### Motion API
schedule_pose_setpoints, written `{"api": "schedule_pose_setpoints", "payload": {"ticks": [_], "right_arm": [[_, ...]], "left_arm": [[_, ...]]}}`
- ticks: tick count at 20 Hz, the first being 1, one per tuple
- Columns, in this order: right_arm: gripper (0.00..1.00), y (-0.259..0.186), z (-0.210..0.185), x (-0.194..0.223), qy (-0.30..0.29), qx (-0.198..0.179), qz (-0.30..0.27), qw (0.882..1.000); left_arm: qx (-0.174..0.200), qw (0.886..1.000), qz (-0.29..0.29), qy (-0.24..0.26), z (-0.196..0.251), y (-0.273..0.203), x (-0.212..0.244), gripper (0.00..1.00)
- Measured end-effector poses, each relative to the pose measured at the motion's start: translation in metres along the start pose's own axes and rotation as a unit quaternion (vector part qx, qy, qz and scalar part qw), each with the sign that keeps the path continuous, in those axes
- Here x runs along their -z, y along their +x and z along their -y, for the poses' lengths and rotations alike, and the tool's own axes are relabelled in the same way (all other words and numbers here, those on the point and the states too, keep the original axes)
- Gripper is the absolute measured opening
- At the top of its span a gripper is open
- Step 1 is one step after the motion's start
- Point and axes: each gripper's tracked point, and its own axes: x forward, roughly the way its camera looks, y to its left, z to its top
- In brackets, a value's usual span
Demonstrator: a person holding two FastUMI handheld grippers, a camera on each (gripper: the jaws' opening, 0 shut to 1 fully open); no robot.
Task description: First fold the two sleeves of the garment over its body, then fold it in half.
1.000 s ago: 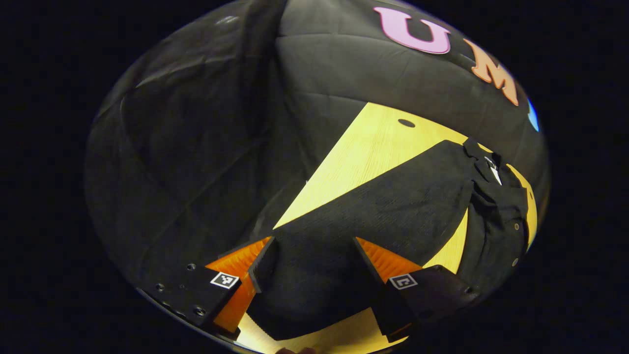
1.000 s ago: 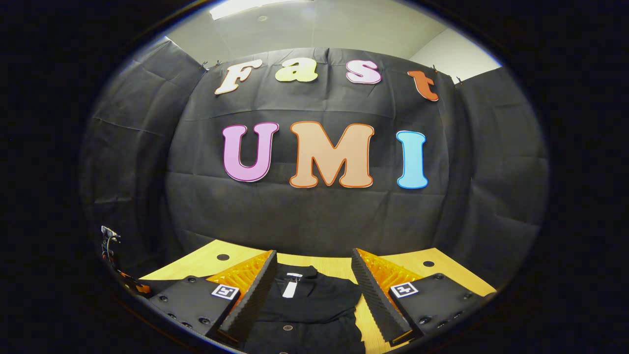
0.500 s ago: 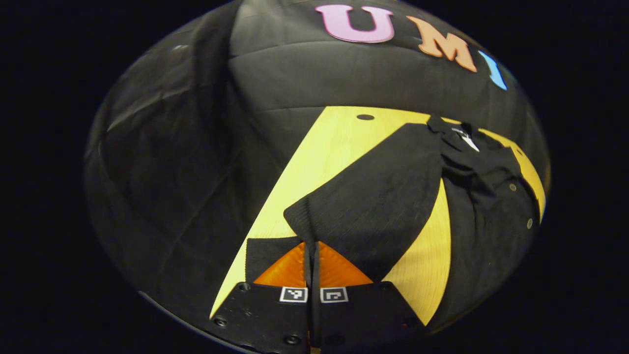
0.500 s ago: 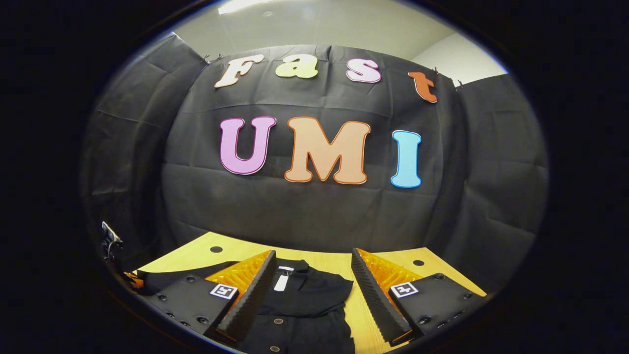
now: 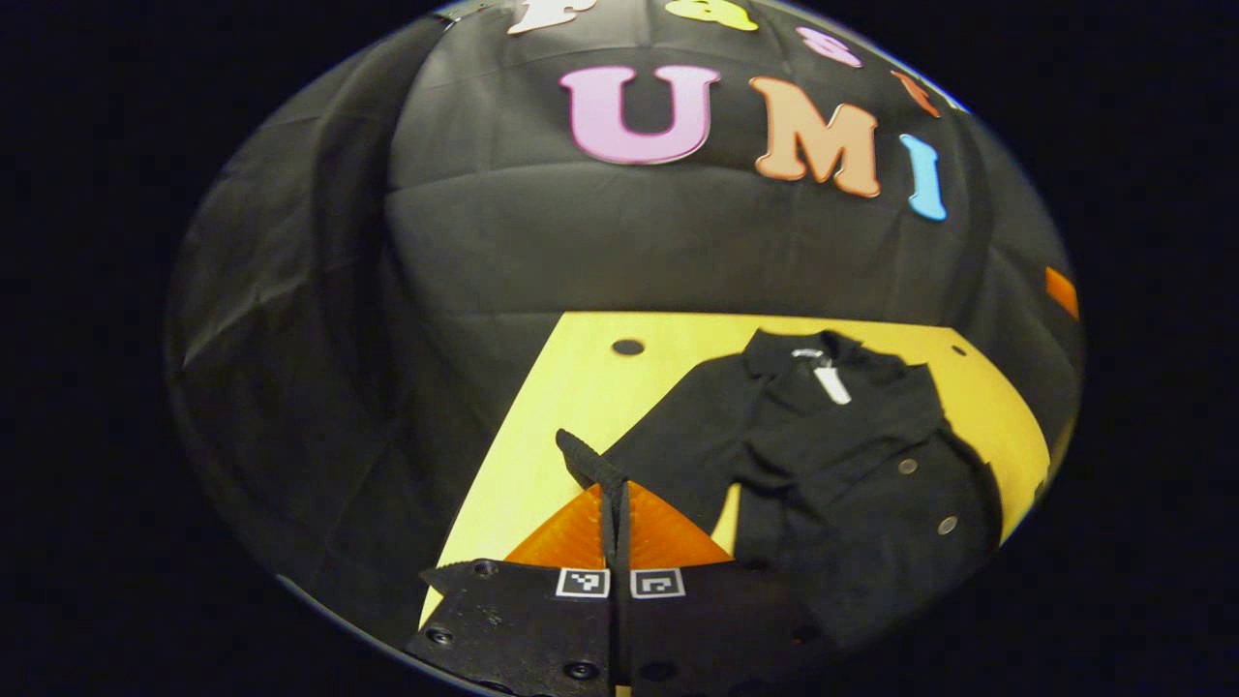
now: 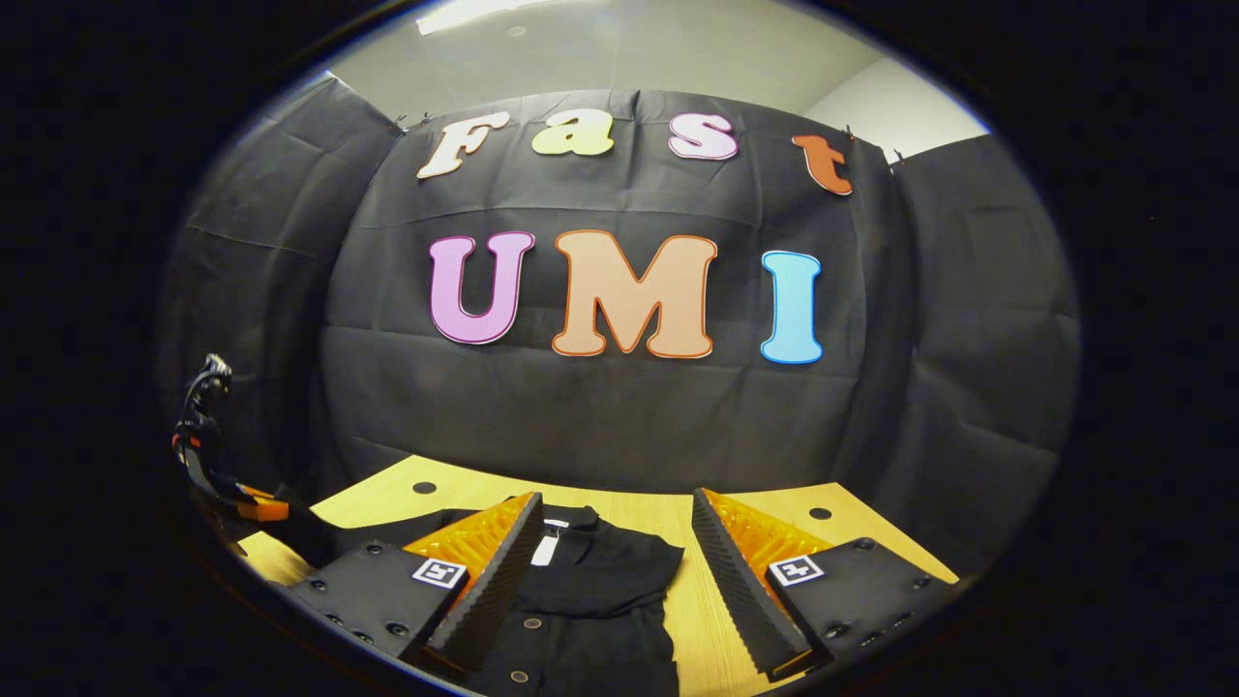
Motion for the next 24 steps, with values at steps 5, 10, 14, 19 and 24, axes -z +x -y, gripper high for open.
{"api": "schedule_pose_setpoints", "payload": {"ticks": [5,10,14,19,24], "right_arm": [[0.99,-0.004,0.033,0.007,0.015,0.007,-0.001,1.0],[0.99,-0.014,0.079,0.015,0.025,0.033,-0.003,0.999],[0.98,-0.024,0.117,0.021,0.023,0.061,-0.006,0.998],[0.97,-0.033,0.159,0.033,0.03,0.094,-0.014,0.995],[0.97,-0.031,0.175,0.049,0.037,0.1,-0.034,0.994]], "left_arm": [[0.07,0.995,0.06,0.041,0.076,0.006,-0.071,0.0],[0.124,0.986,0.09,0.07,0.15,0.021,-0.105,0.0],[0.161,0.978,0.095,0.097,0.206,0.042,-0.116,0.0],[0.202,0.968,0.081,0.125,0.275,0.07,-0.114,0.0],[0.221,0.962,0.06,0.151,0.329,0.094,-0.107,0.0]]}}
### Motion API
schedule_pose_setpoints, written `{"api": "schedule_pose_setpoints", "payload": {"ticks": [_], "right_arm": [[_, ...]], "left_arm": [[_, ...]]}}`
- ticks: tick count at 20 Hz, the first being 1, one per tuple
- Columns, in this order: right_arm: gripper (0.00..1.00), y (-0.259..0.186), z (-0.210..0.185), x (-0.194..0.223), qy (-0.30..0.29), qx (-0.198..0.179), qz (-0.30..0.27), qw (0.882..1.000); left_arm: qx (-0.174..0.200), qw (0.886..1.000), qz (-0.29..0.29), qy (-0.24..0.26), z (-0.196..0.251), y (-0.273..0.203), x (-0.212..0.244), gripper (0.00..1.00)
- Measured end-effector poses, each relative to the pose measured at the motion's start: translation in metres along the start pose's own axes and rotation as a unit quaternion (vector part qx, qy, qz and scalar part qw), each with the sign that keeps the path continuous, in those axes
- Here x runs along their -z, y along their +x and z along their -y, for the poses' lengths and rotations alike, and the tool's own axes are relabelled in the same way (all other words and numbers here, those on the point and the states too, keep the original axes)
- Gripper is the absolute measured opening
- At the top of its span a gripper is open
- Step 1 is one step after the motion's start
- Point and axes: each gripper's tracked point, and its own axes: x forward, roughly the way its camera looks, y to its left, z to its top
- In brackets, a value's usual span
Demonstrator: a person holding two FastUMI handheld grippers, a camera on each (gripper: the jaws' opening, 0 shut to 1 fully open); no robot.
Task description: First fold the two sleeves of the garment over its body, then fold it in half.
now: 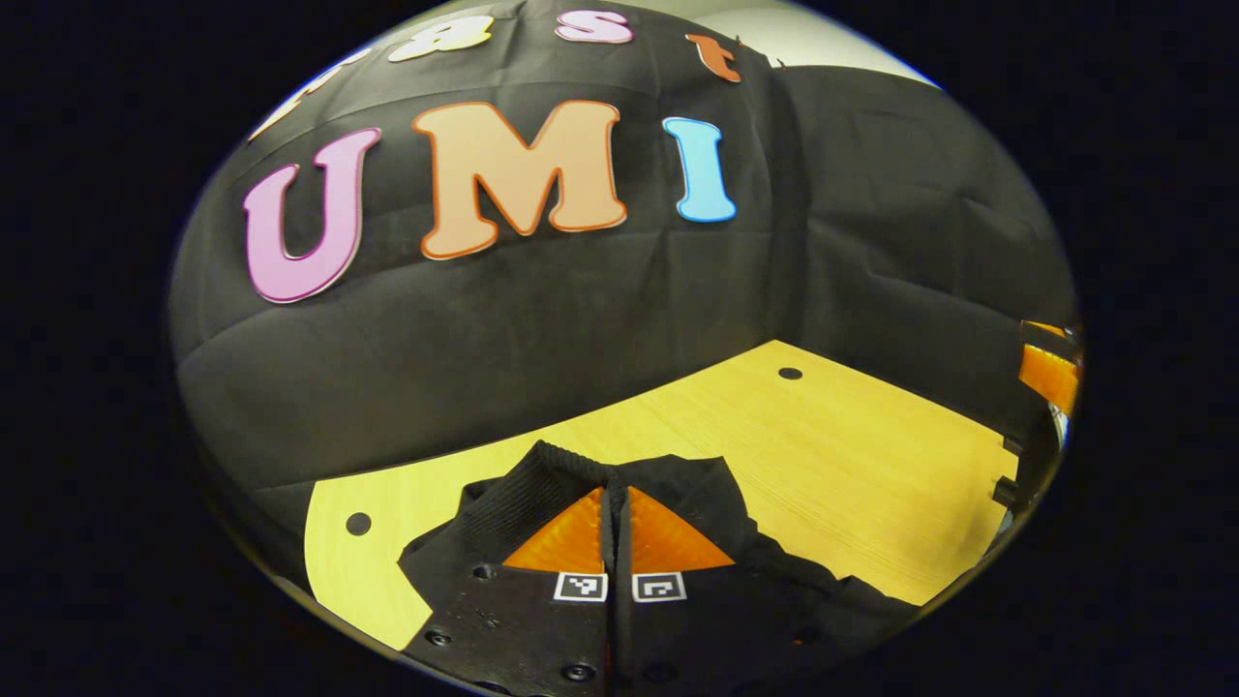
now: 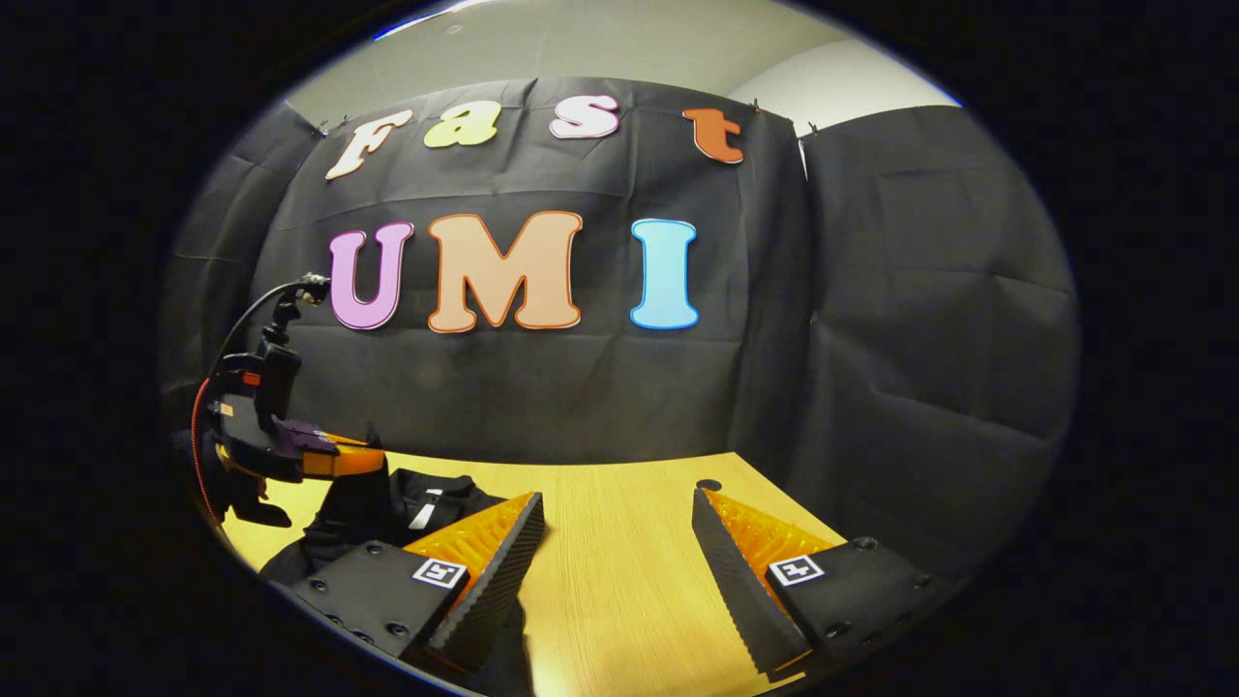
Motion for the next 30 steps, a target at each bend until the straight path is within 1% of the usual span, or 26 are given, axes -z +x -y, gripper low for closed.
{"api": "schedule_pose_setpoints", "payload": {"ticks": [1,2,3,4,5,6,9,10,11,12,14,17,18,19,21,22,24,25,27,28,29,30], "right_arm": [[0.97,0.002,0.001,0.003,-0.001,-0.002,-0.004,1.0],[0.97,0.005,0.003,0.005,-0.003,-0.002,-0.006,1.0],[0.99,0.006,0.004,0.005,-0.005,-0.004,-0.005,1.0],[0.97,0.008,0.004,0.005,-0.005,-0.009,-0.006,1.0],[0.97,0.009,0.001,0.006,-0.005,-0.017,-0.006,1.0],[0.97,0.011,0.0,0.007,-0.005,-0.027,-0.005,1.0],[0.98,0.016,-0.01,0.01,-0.006,-0.062,-0.01,0.998],[0.98,0.016,-0.014,0.012,-0.004,-0.076,-0.012,0.997],[0.99,0.012,-0.018,0.014,-0.003,-0.091,-0.013,0.996],[0.98,0.011,-0.022,0.012,-0.007,-0.101,-0.007,0.995],[0.98,0.006,-0.025,0.011,-0.018,-0.109,-0.001,0.994],[0.98,-0.016,-0.043,0.017,-0.019,-0.125,-0.002,0.992],[0.99,-0.023,-0.046,0.021,-0.024,-0.123,-0.001,0.992],[0.98,-0.032,-0.05,0.026,-0.026,-0.119,-0.006,0.993],[0.99,-0.051,-0.063,0.04,-0.019,-0.127,-0.019,0.991],[0.98,-0.061,-0.066,0.047,-0.021,-0.127,-0.023,0.991],[0.97,-0.078,-0.072,0.062,-0.029,-0.124,-0.033,0.991],[0.98,-0.085,-0.075,0.071,-0.03,-0.125,-0.041,0.991],[0.98,-0.1,-0.078,0.086,-0.034,-0.123,-0.052,0.99],[0.98,-0.105,-0.078,0.094,-0.038,-0.119,-0.058,0.99],[0.98,-0.11,-0.078,0.102,-0.04,-0.117,-0.065,0.99],[0.97,-0.115,-0.077,0.111,-0.042,-0.114,-0.073,0.99]], "left_arm": [[0.011,1.0,0.001,0.004,0.007,0.007,-0.003,0.0],[0.027,1.0,-0.003,-0.006,0.019,0.009,-0.009,0.0],[0.034,0.999,0.024,-0.016,0.027,0.018,-0.023,0.5],[0.034,0.998,0.046,-0.02,0.03,0.007,-0.038,1.0],[0.019,0.997,0.068,-0.017,0.027,0.001,-0.054,0.9],[0.006,0.996,0.087,-0.011,0.023,-0.011,-0.067,0.94],[-0.037,0.991,0.132,-0.012,0.007,-0.055,-0.086,0.93],[-0.054,0.989,0.137,-0.018,-0.001,-0.071,-0.083,1.0],[-0.071,0.988,0.138,-0.024,-0.01,-0.086,-0.079,0.92],[-0.091,0.986,0.137,-0.029,-0.018,-0.101,-0.072,0.93],[-0.124,0.982,0.134,-0.042,-0.032,-0.137,-0.056,0.93],[-0.161,0.978,0.119,-0.054,-0.049,-0.189,-0.022,0.93],[-0.173,0.977,0.115,-0.052,-0.054,-0.205,-0.01,0.93],[-0.179,0.977,0.108,-0.05,-0.056,-0.219,0.002,0.93],[-0.181,0.978,0.09,-0.055,-0.054,-0.245,0.03,0.92],[-0.184,0.978,0.083,-0.058,-0.054,-0.255,0.04,0.92],[-0.187,0.978,0.067,-0.07,-0.053,-0.273,0.065,1.0],[-0.187,0.978,0.06,-0.076,-0.051,-0.28,0.077,0.93],[-0.189,0.978,0.041,-0.078,-0.05,-0.289,0.104,0.93],[-0.19,0.978,0.031,-0.079,-0.05,-0.293,0.116,1.0],[-0.189,0.978,0.02,-0.084,-0.049,-0.295,0.129,1.0],[-0.189,0.978,0.01,-0.09,-0.047,-0.3,0.142,0.93]]}}
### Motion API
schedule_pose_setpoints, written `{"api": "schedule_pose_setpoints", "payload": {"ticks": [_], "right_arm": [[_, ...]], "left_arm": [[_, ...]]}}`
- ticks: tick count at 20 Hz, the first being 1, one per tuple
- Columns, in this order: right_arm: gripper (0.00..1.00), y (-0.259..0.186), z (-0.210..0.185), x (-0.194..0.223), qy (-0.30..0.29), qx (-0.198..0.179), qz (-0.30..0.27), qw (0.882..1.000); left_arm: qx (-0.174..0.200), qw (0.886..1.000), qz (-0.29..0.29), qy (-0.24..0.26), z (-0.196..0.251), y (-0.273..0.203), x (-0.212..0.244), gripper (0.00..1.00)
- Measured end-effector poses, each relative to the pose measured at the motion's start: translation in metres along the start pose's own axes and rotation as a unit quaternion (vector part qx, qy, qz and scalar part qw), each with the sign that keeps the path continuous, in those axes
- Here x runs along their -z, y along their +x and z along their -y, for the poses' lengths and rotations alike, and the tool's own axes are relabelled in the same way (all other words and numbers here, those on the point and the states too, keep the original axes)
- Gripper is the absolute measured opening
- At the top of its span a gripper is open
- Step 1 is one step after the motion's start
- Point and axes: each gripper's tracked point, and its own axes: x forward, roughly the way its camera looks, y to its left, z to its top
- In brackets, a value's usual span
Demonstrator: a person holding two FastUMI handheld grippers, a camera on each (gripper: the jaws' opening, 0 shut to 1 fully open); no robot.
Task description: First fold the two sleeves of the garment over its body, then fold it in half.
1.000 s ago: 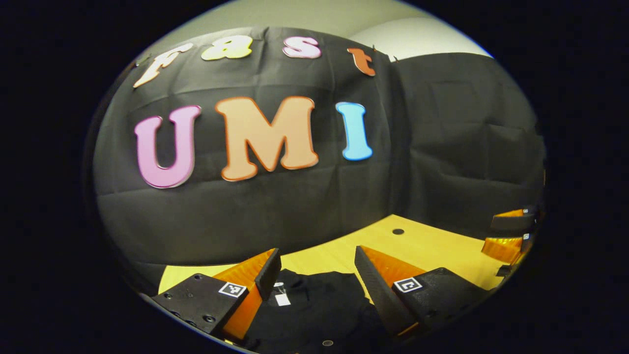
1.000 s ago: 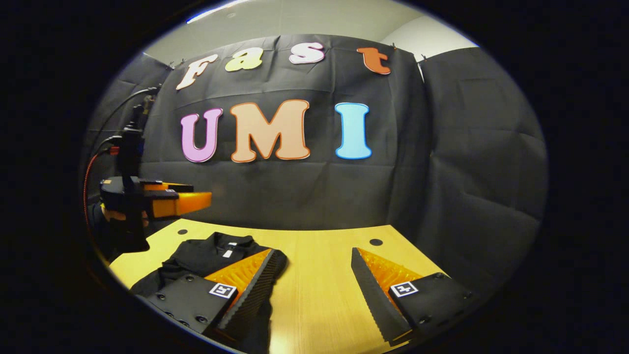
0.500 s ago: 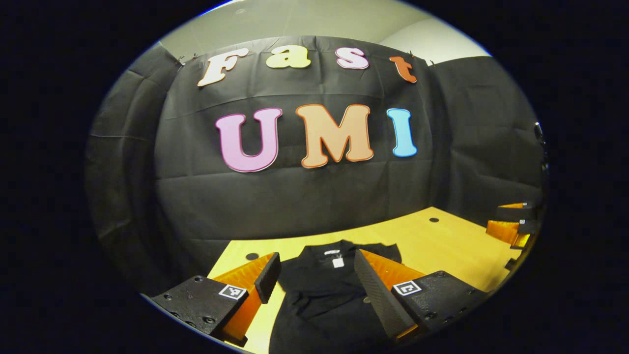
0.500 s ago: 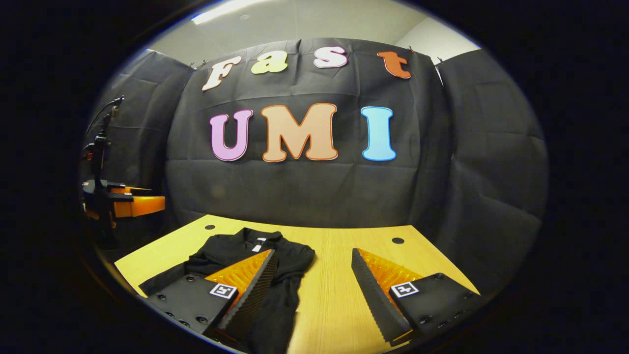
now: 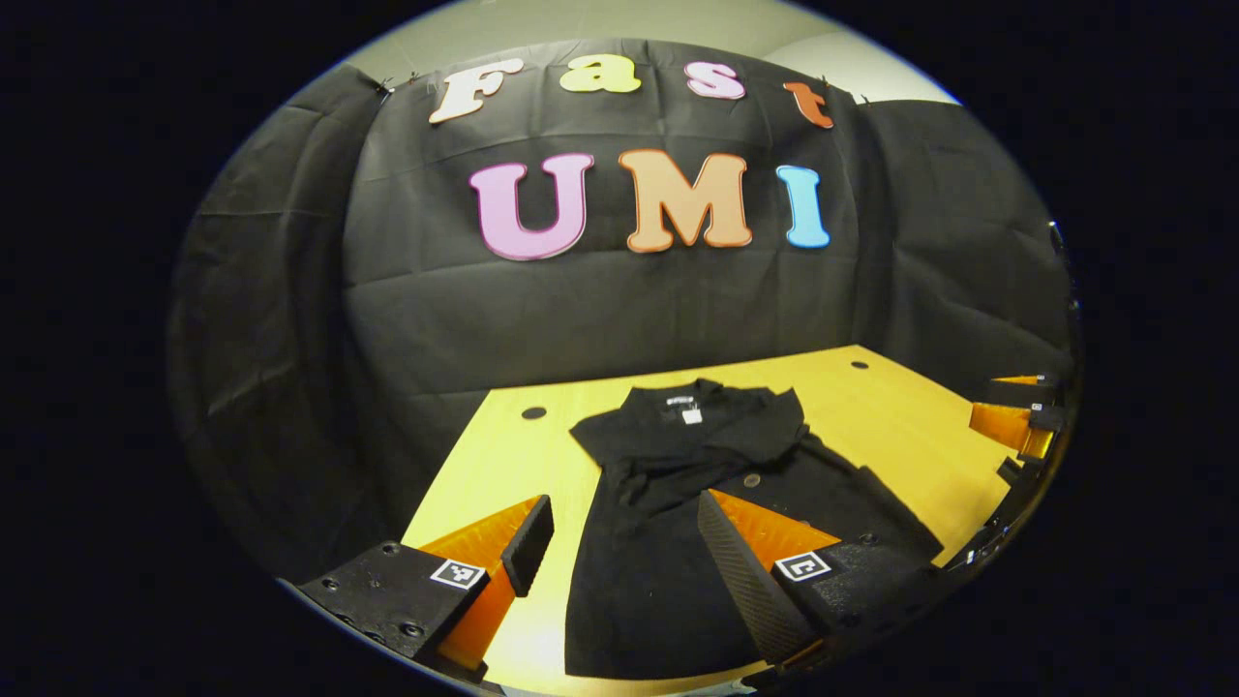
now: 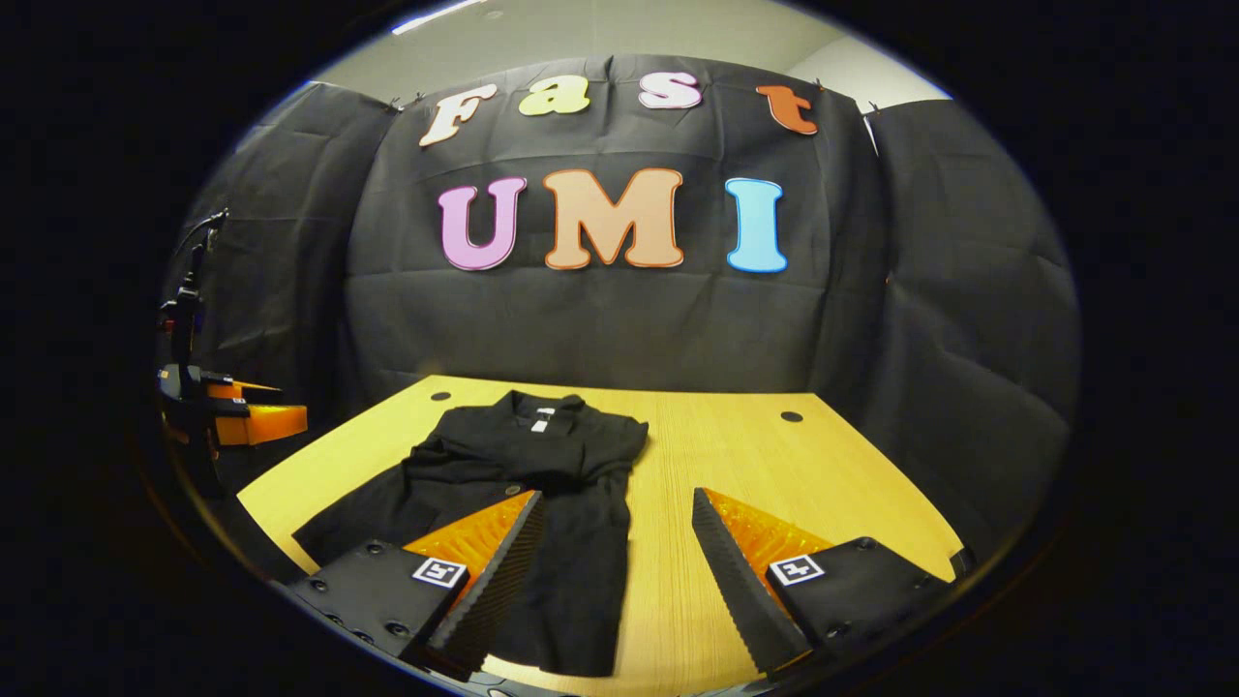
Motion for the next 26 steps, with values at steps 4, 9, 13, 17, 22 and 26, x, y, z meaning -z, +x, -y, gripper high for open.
{"api": "schedule_pose_setpoints", "payload": {"ticks": [4,9,13,17,22,26], "right_arm": [[0.98,-0.007,-0.003,0.043,-0.001,0.011,-0.042,0.999],[0.98,-0.003,-0.012,0.097,-0.007,0.011,-0.108,0.994],[0.98,0.001,-0.018,0.133,-0.006,0.009,-0.159,0.987],[0.98,0.007,-0.024,0.166,0.011,0.008,-0.216,0.976],[0.99,0.012,-0.028,0.181,0.012,0.009,-0.24,0.971],[0.97,0.017,-0.031,0.188,0.016,-0.001,-0.255,0.967]], "left_arm": [[-0.006,0.999,-0.05,-0.016,-0.008,-0.002,0.054,0.93],[-0.013,0.994,-0.105,-0.015,-0.016,-0.003,0.108,0.93],[-0.017,0.99,-0.14,-0.027,-0.022,0.002,0.14,0.94],[-0.022,0.984,-0.177,-0.026,-0.027,0.006,0.169,0.95],[-0.017,0.98,-0.198,-0.025,-0.026,0.008,0.188,0.95],[-0.01,0.979,-0.201,-0.033,-0.02,0.01,0.194,0.95]]}}
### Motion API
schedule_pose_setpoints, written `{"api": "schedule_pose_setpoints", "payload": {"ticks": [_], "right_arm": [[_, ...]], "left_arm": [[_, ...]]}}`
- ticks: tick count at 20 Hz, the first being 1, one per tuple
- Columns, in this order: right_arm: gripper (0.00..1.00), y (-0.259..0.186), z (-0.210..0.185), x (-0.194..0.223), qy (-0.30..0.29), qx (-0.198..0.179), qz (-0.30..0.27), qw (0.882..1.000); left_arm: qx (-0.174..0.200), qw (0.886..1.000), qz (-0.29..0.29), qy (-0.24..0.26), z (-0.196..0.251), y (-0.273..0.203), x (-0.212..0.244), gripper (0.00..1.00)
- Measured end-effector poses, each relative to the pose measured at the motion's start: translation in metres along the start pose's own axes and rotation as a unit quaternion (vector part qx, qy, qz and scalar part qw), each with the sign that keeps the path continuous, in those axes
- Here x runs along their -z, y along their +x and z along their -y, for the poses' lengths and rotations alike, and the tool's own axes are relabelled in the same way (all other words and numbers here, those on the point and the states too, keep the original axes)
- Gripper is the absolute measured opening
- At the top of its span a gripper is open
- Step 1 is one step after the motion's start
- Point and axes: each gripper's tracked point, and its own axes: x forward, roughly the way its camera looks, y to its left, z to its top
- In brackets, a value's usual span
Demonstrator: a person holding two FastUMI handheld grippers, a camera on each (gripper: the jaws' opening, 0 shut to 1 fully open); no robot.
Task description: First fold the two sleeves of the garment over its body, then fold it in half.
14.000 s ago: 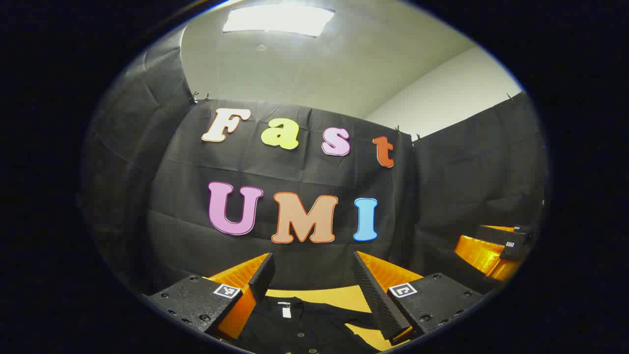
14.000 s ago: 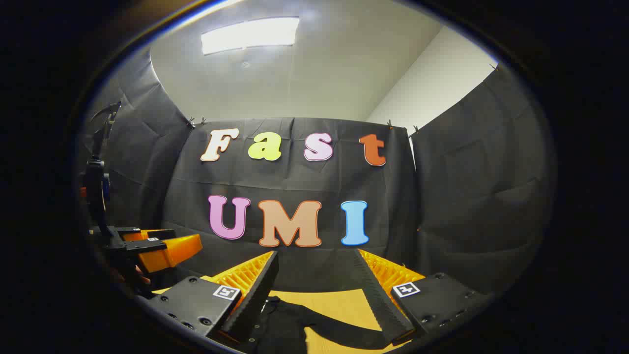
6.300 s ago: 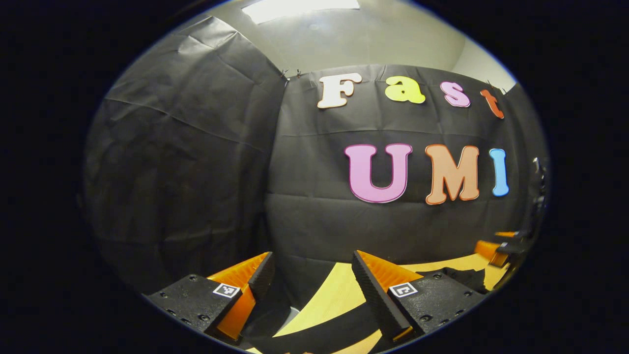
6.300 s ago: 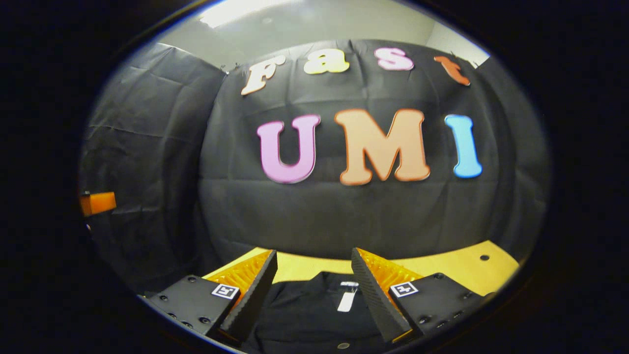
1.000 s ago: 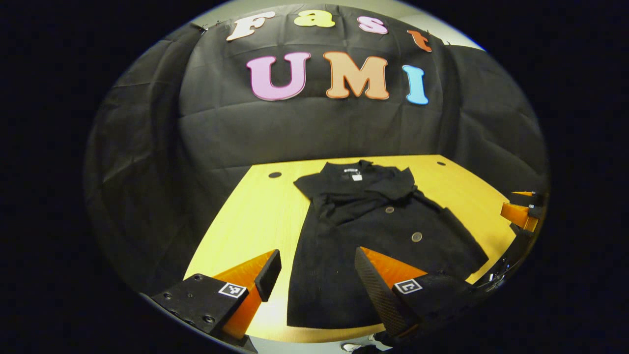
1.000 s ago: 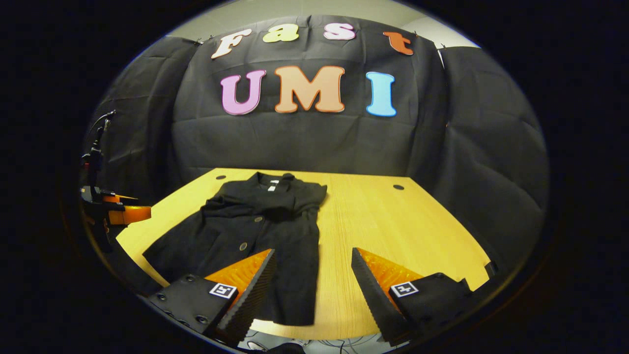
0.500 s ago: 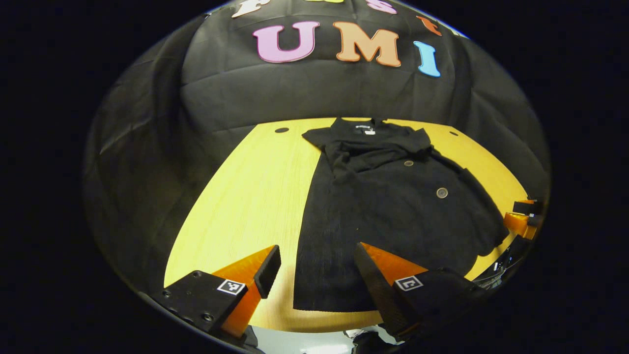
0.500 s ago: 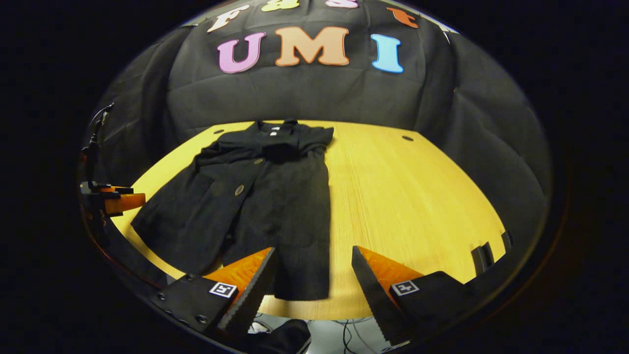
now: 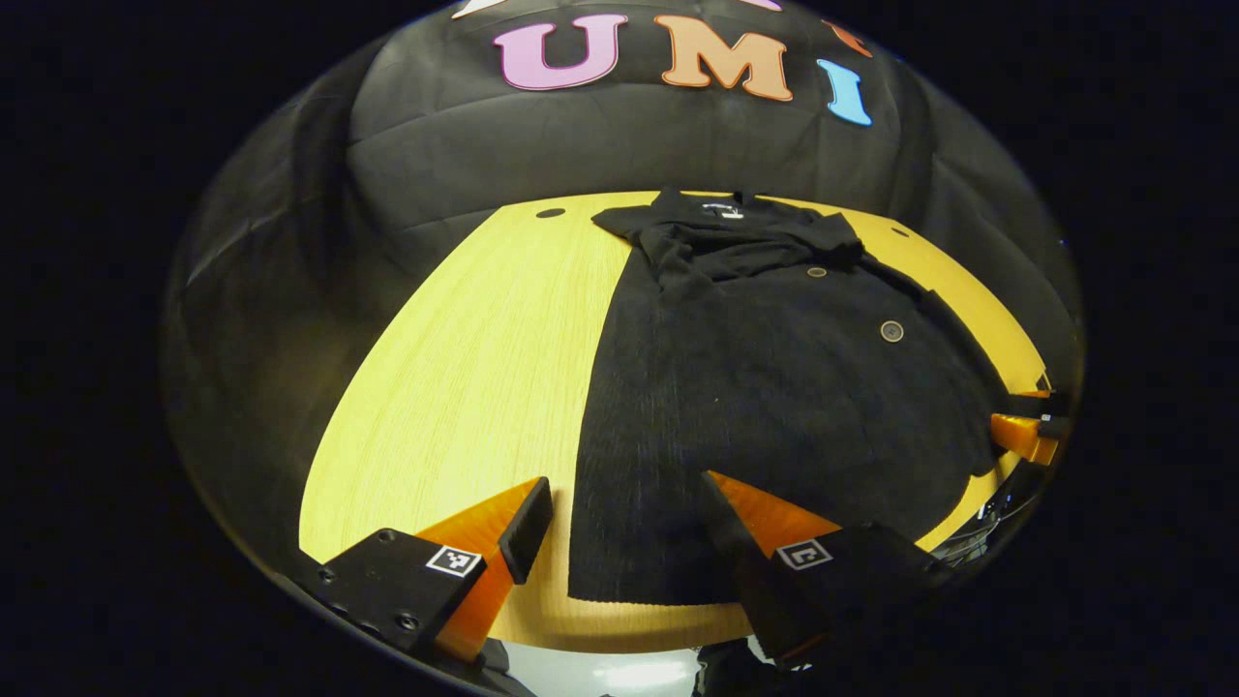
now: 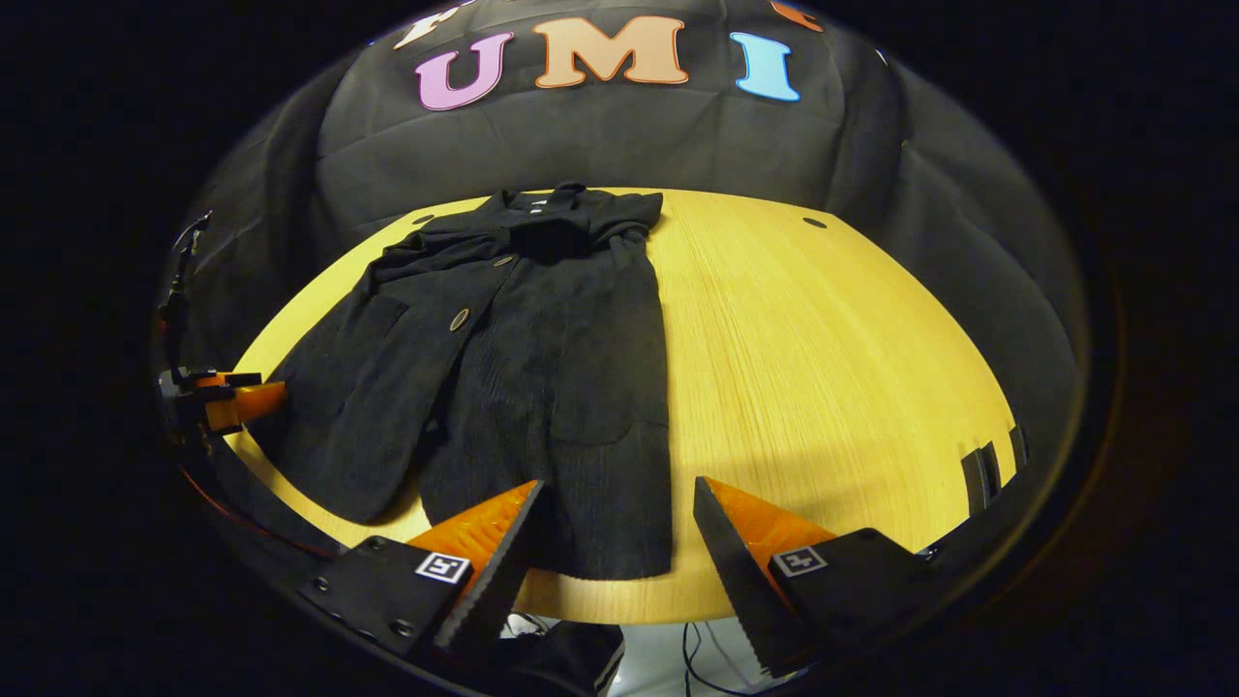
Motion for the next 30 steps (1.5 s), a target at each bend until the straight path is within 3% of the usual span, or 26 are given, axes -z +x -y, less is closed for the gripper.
{"api": "schedule_pose_setpoints", "payload": {"ticks": [3,5,6,7,8,9,10,13,18,23,30], "right_arm": [[0.94,0.0,-0.004,0.0,0.001,-0.021,-0.01,1.0],[0.86,0.001,-0.01,-0.001,-0.014,-0.034,-0.011,0.999],[0.7,0.001,-0.014,0.0,-0.021,-0.039,-0.008,0.999],[0.67,0.001,-0.016,0.002,-0.023,-0.043,-0.005,0.999],[0.53,0.0,-0.019,0.002,-0.021,-0.046,-0.001,0.999],[0.47,0.001,-0.023,0.005,-0.014,-0.052,-0.001,0.999],[0.27,0.0,-0.026,0.005,-0.004,-0.054,0.002,0.999],[0.03,-0.002,-0.03,0.006,0.011,-0.057,0.008,0.998],[0.02,-0.043,-0.037,-0.042,0.027,-0.064,0.107,0.992],[0.0,-0.08,-0.041,-0.126,0.024,-0.069,0.196,0.978],[0.03,-0.098,-0.043,-0.228,0.02,-0.086,0.275,0.957]], "left_arm": [[0.011,1.0,0.007,-0.004,0.005,0.002,0.0,0.87],[0.026,1.0,0.012,0.006,0.016,0.002,0.002,0.76],[0.03,0.999,0.019,0.014,0.021,0.001,0.003,0.56],[0.027,0.999,0.026,0.023,0.024,0.0,0.003,0.37],[0.023,0.999,0.034,0.032,0.026,0.001,0.003,0.18],[0.016,0.998,0.04,0.04,0.028,-0.001,0.002,0.13],[0.013,0.998,0.04,0.045,0.028,0.0,0.004,0.03],[0.016,0.999,0.026,0.041,0.028,-0.001,0.004,0.0],[0.027,0.994,0.101,-0.019,0.014,-0.04,-0.059,0.0],[0.04,0.983,0.177,-0.02,0.014,-0.065,-0.145,0.0],[0.047,0.973,0.226,-0.028,0.018,-0.073,-0.232,0.0]]}}
